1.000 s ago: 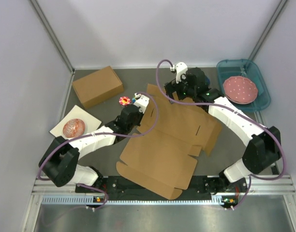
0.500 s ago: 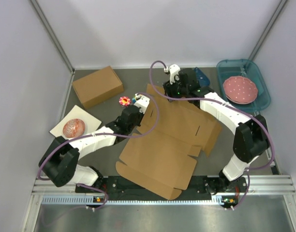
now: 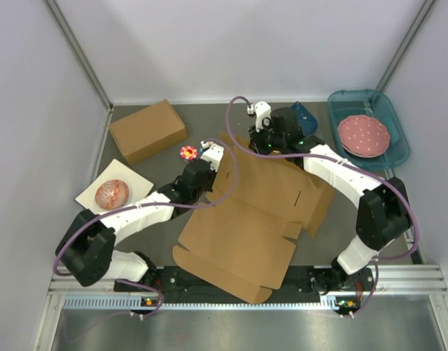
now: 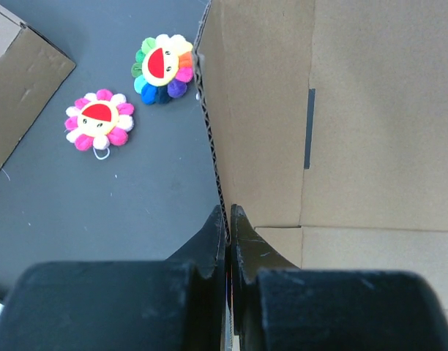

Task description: Fold the paper box

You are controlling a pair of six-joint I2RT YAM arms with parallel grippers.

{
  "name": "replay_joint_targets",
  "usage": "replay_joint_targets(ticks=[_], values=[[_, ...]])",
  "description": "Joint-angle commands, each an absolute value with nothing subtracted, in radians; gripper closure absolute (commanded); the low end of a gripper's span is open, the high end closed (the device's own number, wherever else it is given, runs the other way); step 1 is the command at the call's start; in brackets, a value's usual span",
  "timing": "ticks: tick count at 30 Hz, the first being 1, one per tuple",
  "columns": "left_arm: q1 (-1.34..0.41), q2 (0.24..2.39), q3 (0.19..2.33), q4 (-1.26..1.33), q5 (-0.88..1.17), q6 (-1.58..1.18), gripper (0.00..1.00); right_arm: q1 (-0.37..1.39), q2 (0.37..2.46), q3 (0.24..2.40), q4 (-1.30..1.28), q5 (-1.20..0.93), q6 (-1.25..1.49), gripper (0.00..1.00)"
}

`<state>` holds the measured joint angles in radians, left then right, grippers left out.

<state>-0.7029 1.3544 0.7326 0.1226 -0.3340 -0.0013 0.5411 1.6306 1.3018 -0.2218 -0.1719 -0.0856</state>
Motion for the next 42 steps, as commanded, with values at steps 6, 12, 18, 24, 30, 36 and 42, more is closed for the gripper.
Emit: replay_joint_targets(ticks=[6,12,18,24,30,36,42], values=[[-0.707,1.295,0.733,0.078,-0.336,-0.037,1.0,0.548,1.6,1.27,-0.172,-0.137,-0.084,0.64],[-0.709,1.305,0.735,0.068,-0.33,-0.048,1.0,0.548,1.605,1.285,-0.173,-0.144,-0.083,0.75],[-0.707,1.298,0.842,-0.102,-0.452,-0.115,0.81,0.563,1.588,1.273,-0.181,-0.132,-0.075,1.0],[-0.707,1.197,0.937,-0.212,-0.531,-0.17,0.3,0.565,1.51,1.201,-0.153,-0.143,-0.035,1.0],[-0.698,1.134,0.972,-0.141,-0.471,-0.183,0.17,0.565,1.456,1.19,-0.17,-0.209,-0.035,1.0],[-0.649,1.146,0.974,-0.009,-0.269,-0.141,0.16,0.539,1.416,1.18,-0.189,-0.366,-0.022,1.0],[-0.427,1.143,0.947,0.156,0.203,-0.262,0.15,0.529,1.411,1.178,-0.227,-0.517,-0.015,1.0]])
